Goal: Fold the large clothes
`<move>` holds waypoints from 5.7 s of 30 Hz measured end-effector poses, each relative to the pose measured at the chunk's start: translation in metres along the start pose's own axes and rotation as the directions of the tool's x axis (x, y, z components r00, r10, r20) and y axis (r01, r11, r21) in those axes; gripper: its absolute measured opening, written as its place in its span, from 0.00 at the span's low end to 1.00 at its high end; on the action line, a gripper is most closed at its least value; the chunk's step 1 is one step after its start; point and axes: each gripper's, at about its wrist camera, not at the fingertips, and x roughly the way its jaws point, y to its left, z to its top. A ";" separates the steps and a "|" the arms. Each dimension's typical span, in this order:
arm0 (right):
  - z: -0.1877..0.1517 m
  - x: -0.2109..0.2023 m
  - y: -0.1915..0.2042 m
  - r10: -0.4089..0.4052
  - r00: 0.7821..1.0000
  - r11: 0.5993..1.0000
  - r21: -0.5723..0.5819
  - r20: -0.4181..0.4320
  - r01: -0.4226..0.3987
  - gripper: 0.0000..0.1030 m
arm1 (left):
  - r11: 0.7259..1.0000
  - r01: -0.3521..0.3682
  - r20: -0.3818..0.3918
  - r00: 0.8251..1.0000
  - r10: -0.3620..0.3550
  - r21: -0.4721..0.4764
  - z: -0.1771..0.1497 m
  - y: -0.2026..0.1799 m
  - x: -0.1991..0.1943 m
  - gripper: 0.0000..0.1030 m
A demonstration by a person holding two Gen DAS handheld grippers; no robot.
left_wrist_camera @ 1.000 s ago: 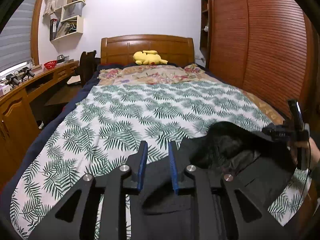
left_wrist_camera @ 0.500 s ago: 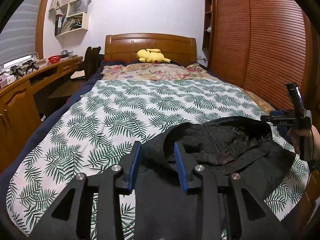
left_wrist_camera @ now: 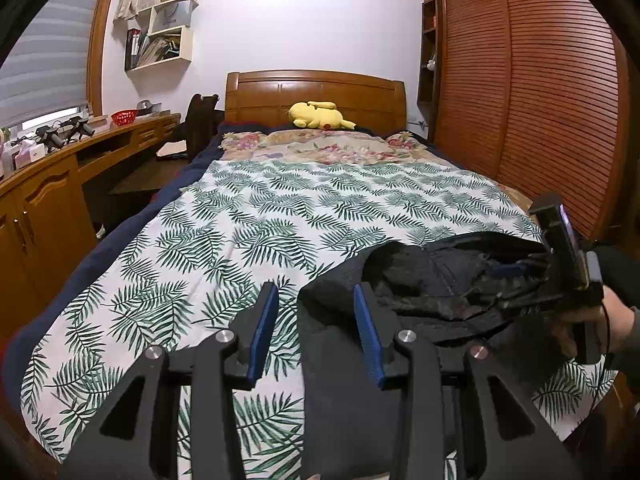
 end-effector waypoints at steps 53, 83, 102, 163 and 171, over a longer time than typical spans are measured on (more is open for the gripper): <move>0.057 0.025 -0.020 -0.274 0.962 0.959 -0.066 0.007 0.274 0.46 | 0.999 0.025 -0.085 0.996 -0.021 0.042 -0.020 -0.030 0.035 0.39; -0.094 -0.057 -0.196 -0.413 0.905 0.831 0.365 -0.101 0.420 0.05 | 0.985 0.128 -0.185 0.977 -0.105 0.117 -0.036 -0.117 0.079 0.39; -0.180 -0.140 -0.077 -0.205 0.979 0.951 0.235 -0.014 0.203 0.62 | 0.972 0.186 -0.186 0.970 -0.158 0.143 -0.036 -0.151 0.073 0.39; -0.295 -0.147 -0.091 -0.244 0.966 0.867 0.428 -0.081 0.255 0.83 | 0.941 0.281 -0.300 0.929 -0.218 0.186 -0.071 -0.226 0.097 0.39; -0.293 -0.145 -0.091 -0.255 0.962 0.867 0.417 -0.099 0.273 0.83 | 0.940 0.285 -0.313 0.924 -0.218 0.186 -0.075 -0.228 0.101 0.40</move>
